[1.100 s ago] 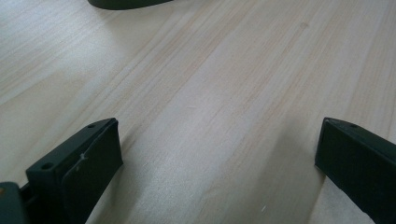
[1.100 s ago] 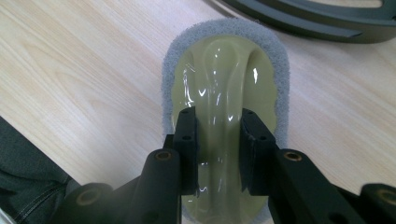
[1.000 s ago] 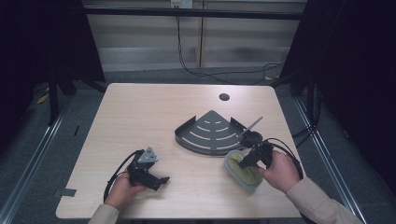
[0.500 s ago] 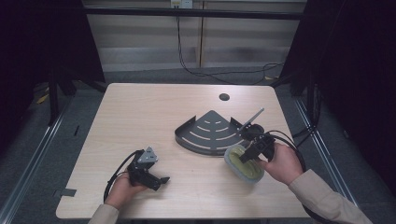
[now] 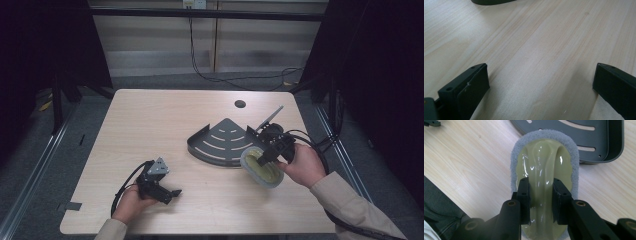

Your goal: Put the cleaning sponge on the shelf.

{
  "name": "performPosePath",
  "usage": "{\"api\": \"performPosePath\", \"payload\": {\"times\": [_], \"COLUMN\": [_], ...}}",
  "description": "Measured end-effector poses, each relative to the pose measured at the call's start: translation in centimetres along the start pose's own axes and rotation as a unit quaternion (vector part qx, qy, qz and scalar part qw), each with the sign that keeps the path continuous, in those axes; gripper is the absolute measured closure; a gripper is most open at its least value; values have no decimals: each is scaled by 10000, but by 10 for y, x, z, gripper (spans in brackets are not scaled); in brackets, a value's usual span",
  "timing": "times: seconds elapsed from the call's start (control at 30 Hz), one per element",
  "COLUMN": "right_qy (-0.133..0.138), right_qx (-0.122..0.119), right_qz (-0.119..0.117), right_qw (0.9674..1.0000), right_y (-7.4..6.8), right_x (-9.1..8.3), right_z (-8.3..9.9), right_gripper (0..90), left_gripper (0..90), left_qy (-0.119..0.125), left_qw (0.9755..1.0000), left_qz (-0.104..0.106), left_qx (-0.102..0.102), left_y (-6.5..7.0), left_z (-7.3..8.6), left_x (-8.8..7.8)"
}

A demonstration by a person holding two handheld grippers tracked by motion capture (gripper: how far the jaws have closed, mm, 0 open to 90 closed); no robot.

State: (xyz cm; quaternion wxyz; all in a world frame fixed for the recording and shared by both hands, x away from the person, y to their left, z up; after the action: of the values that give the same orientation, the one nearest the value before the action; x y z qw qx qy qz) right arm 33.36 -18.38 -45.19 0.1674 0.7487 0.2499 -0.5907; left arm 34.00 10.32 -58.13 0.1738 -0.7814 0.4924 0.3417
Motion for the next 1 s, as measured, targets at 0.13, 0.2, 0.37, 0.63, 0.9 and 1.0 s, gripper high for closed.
{"api": "performPosePath", "payload": {"times": [0.13,0.2,0.37,0.63,0.9,1.0], "right_qy": [-17,-28,-70,-133,-207,-211], "right_qx": [20,21,16,4,-48,-31], "right_qz": [28,39,91,135,190,223], "right_qw": [10000,10000,9999,9998,9996,9995], "right_y": [7,10,18,25,30,33], "right_x": [-2,-3,-4,-4,-5,-6], "right_z": [-5,-8,-14,-24,-36,-40], "right_gripper": [716,716,716,716,716,716], "left_gripper": [0,0,0,0,0,1], "left_qy": [-8,-10,-12,-43,-40,-39], "left_qw": [10000,10000,10000,10000,10000,10000], "left_qz": [4,5,14,37,36,39], "left_qx": [7,3,3,13,11,12], "left_y": [0,0,0,0,0,0], "left_z": [0,0,0,1,0,0], "left_x": [0,0,0,-1,-1,0]}}
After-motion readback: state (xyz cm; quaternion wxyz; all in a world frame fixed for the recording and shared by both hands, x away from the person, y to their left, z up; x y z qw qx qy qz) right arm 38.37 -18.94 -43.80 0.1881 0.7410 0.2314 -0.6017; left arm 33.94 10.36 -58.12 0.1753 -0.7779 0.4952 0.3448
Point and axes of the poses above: each handheld gripper's, and its own axes: x roughly forward along the jaws, z roughly out of its underside, y roughly to its right, the point moved 10 cm from there along x, roughly forward along the jaws, and after that the axes turned 3 degrees about z, right-handed, at the moved point
